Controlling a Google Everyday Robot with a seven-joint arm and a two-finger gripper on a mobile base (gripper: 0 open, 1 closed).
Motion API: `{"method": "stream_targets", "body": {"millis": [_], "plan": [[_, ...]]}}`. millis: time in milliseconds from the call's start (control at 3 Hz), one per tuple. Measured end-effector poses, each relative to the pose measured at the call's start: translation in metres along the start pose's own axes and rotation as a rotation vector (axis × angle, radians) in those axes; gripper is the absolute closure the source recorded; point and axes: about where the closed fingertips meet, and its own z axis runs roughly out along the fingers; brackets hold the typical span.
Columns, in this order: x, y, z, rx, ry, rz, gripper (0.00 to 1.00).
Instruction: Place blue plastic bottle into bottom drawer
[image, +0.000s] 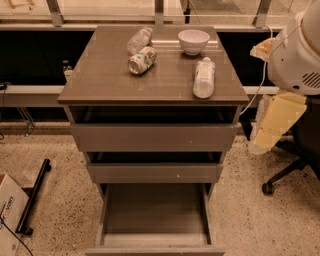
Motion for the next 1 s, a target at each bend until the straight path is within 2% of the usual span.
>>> {"method": "stream_targets", "body": {"millis": [333, 667, 1000], "plan": [[0.000, 0.000, 0.000, 0.000, 0.000, 0.000, 0.00], [-0.004, -0.004, 0.002, 0.009, -0.030, 0.002, 0.00], [-0.006, -0.016, 0.016, 0.021, -0.118, 0.044, 0.00]]}}
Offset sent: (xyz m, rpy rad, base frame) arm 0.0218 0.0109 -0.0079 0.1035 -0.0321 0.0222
